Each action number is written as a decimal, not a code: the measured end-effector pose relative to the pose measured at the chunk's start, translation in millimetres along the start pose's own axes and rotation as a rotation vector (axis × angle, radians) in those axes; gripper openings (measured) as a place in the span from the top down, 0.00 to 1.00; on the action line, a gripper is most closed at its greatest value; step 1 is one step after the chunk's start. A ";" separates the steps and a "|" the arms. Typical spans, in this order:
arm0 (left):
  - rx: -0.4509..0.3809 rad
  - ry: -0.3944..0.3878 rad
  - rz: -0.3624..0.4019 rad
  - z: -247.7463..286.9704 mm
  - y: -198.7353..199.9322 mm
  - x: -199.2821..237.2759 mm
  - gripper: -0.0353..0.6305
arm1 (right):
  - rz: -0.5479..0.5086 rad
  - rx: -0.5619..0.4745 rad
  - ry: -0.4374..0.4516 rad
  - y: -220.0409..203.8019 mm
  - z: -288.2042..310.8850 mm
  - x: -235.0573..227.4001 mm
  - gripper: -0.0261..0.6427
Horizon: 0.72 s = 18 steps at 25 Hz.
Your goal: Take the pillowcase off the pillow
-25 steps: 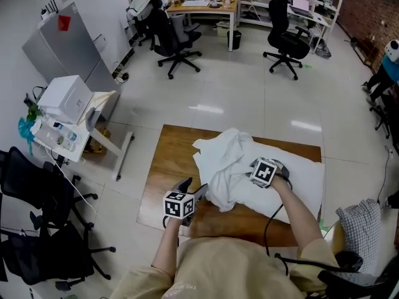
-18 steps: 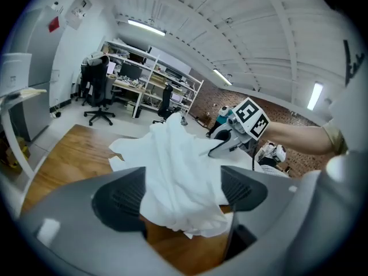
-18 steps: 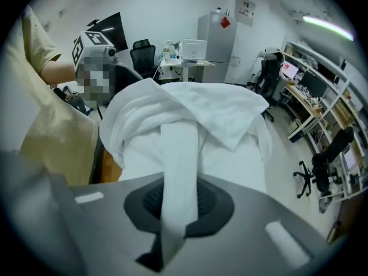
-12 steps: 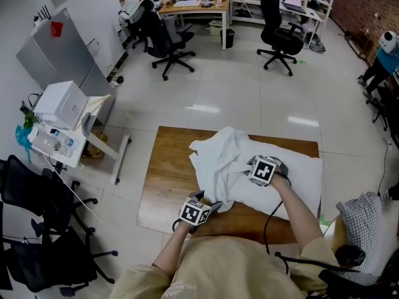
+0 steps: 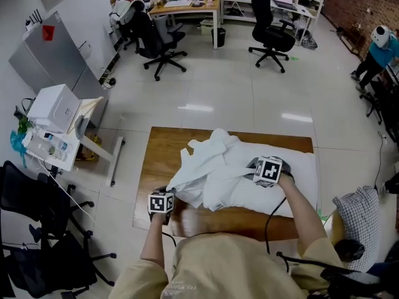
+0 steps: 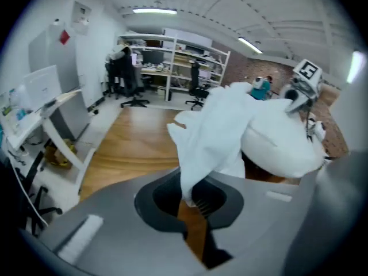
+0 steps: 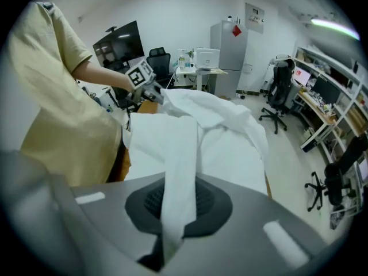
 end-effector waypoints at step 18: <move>-0.350 -0.432 0.314 -89.2 193.1 -84.2 0.12 | -0.022 0.033 -0.003 0.2 12.0 22.3 0.94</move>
Point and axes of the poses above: the fingertips, and each gripper's own axes: z forward along the fingers, x to its left, y out of its top, the point moved 8 cm from there along -z, backward along the fingers, and after that the axes turned 1 degree about z, right-handed, at the moved point
